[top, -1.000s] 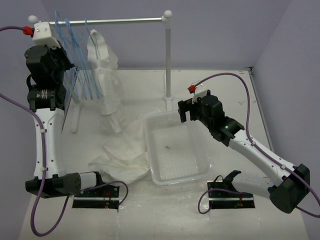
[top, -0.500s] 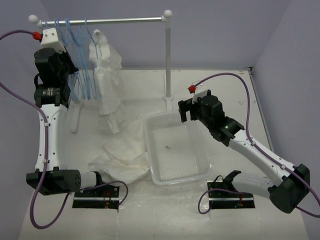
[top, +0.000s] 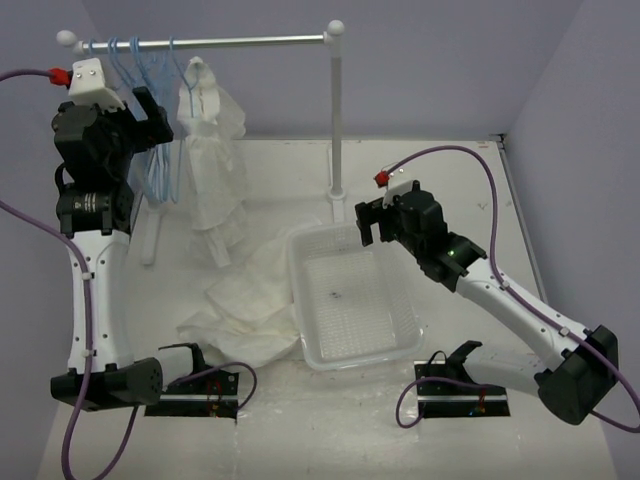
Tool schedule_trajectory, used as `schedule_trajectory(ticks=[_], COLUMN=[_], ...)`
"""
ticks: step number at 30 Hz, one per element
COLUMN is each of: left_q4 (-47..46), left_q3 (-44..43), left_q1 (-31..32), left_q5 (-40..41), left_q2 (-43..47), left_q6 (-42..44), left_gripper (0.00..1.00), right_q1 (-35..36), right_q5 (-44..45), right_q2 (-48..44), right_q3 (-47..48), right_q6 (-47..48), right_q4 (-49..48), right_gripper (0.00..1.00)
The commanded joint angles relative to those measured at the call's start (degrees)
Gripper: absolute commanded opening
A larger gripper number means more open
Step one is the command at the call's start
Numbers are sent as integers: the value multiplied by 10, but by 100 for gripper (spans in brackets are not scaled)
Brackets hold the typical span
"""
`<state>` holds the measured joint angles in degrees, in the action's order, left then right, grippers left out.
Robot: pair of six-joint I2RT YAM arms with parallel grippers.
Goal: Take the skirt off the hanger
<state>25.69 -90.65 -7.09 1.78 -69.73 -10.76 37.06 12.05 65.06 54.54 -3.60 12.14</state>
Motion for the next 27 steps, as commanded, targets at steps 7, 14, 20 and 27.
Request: schedule_trajectory(ticks=[7,14,20,27], left_q4=[9,8,3,6], left_q3=[-13,5,31,43], left_q1=[-1,2,4,5], left_q5=[-116,-141,-146,-125], left_q2=[1,-22,-32,-30], left_q6=[-38,-47,-52,-53], left_gripper=[100,100,100,94], right_q1=[-2,-2,-2,-2], right_q5=[-14,-17,-16,-15], right_q2=[10,19,28,43], right_q3=[33,39,43,51], right_q6=[0,-2,-1,-2], right_q4=[15,23,27,36], right_gripper=[99,99,99,99])
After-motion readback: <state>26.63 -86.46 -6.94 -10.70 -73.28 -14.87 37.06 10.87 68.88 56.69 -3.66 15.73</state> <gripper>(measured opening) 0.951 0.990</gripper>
